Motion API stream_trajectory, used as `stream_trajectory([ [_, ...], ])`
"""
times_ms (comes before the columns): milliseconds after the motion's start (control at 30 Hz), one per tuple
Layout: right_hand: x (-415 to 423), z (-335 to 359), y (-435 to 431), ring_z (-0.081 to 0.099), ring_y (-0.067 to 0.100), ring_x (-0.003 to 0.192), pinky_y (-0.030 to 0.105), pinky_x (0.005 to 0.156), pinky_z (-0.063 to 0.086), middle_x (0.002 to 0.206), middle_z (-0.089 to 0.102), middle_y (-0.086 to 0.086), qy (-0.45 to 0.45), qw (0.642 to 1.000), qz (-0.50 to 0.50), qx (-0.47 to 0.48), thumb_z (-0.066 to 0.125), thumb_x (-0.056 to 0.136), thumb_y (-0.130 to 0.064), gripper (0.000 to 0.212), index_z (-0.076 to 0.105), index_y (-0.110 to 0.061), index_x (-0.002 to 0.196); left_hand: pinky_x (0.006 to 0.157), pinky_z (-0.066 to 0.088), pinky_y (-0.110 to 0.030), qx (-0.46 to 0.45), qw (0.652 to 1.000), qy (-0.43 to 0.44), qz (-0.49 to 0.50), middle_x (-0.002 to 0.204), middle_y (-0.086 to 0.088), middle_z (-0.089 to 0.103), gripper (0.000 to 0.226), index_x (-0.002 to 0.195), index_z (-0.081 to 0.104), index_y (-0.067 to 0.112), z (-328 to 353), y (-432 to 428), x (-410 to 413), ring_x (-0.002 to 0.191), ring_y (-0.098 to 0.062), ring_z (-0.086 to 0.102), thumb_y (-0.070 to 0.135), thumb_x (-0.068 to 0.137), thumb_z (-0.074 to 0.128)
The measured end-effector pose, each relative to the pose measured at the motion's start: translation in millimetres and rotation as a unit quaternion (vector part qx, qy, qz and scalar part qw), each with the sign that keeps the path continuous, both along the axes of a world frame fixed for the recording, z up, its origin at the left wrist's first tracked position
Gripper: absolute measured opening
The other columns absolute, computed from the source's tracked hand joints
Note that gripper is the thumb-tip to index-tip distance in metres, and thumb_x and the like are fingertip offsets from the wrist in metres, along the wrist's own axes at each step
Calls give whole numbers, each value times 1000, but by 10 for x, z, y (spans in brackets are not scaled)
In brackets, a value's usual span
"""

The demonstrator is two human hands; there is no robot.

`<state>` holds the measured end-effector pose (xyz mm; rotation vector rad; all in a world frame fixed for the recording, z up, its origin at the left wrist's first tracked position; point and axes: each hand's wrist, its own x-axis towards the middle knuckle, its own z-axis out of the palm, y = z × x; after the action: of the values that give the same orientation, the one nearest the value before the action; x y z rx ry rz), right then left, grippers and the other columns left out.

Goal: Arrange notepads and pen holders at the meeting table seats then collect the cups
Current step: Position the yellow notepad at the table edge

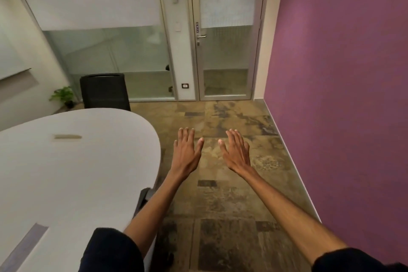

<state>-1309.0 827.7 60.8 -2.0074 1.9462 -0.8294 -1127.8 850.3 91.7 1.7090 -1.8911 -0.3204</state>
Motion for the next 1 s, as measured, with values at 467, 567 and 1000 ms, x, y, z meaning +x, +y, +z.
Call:
stream_trajectory([
  [467, -1033, -189, -1009, 16, 15, 150, 48, 120, 18, 160, 25, 1, -8, 999, -35, 2, 30, 102, -47, 58, 31, -15, 150, 121, 5, -55, 56, 996, -56, 35, 164, -8, 10, 72, 155, 17, 12, -440, -1065, -693, 151, -24, -12, 58, 99, 23],
  [567, -1029, -273, -1407, 17, 15, 150, 48, 119, 20, 160, 26, 1, -1, 1000, -27, 5, 30, 102, -47, 58, 31, -15, 150, 121, 5, -54, 64, 995, -52, 46, 164, -8, 8, 73, 155, 16, 12, -549, -1437, -712, 151, -23, -11, 59, 99, 22],
  [1000, -225, -317, -3893, 14, 16, 150, 45, 120, 18, 161, 24, 1, 20, 999, 37, 8, 28, 102, -48, 60, 29, -15, 152, 122, 3, -53, 57, 993, -25, 98, 164, -7, 0, 72, 156, 8, 13, -698, -3694, -127, 152, -22, -10, 57, 100, 21],
])
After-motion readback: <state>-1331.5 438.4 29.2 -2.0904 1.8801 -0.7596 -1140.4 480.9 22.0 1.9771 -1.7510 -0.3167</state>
